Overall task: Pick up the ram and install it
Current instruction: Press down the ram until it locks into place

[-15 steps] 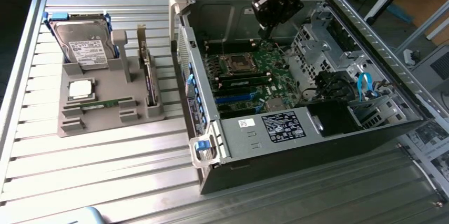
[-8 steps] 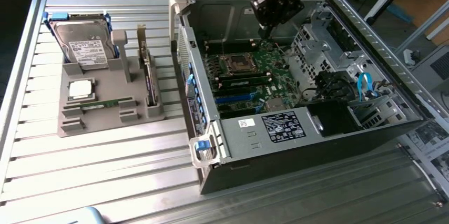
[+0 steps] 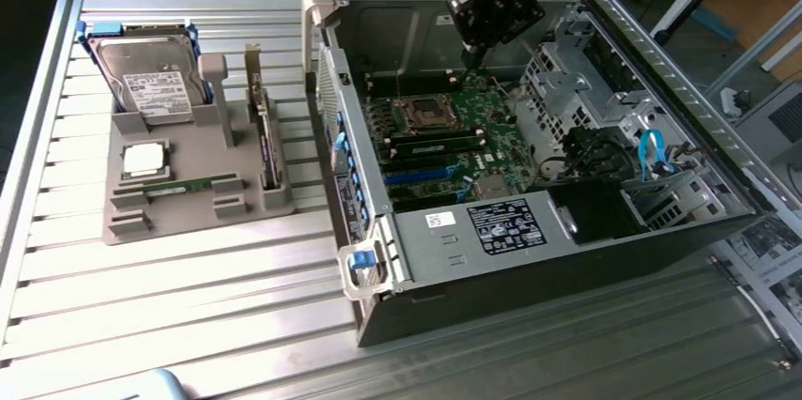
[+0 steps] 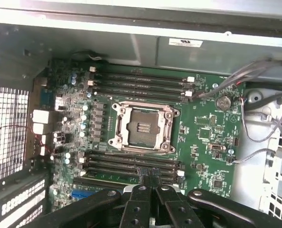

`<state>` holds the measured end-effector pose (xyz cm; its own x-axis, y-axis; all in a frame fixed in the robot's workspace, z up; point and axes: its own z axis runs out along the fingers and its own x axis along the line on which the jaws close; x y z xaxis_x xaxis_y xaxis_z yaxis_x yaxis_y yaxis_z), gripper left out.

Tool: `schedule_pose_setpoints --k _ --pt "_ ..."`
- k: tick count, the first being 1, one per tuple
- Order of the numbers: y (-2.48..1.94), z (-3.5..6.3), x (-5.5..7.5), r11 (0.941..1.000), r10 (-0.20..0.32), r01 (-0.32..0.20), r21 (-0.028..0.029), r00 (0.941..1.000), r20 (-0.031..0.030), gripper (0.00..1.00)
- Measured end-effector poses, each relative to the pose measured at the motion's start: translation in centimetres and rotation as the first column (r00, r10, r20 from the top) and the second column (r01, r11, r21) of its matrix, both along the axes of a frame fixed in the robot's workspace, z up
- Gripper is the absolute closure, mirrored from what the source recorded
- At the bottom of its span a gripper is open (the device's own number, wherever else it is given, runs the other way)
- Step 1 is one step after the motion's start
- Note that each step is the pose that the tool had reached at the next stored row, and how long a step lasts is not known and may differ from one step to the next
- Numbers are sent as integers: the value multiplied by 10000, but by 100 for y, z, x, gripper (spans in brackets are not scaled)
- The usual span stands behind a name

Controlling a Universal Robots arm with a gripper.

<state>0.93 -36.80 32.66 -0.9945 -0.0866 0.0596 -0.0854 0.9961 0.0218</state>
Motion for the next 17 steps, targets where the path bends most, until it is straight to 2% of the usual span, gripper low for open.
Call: schedule_pose_setpoints --k 7,11,17 --pt "0 -2 -1 9971 -754 754 0 9971 0 89" --pt "0 -2 -1 9930 -1179 1179 0 9930 0 89" --pt "0 -2 -1 9928 -1198 1198 0 9928 0 89"
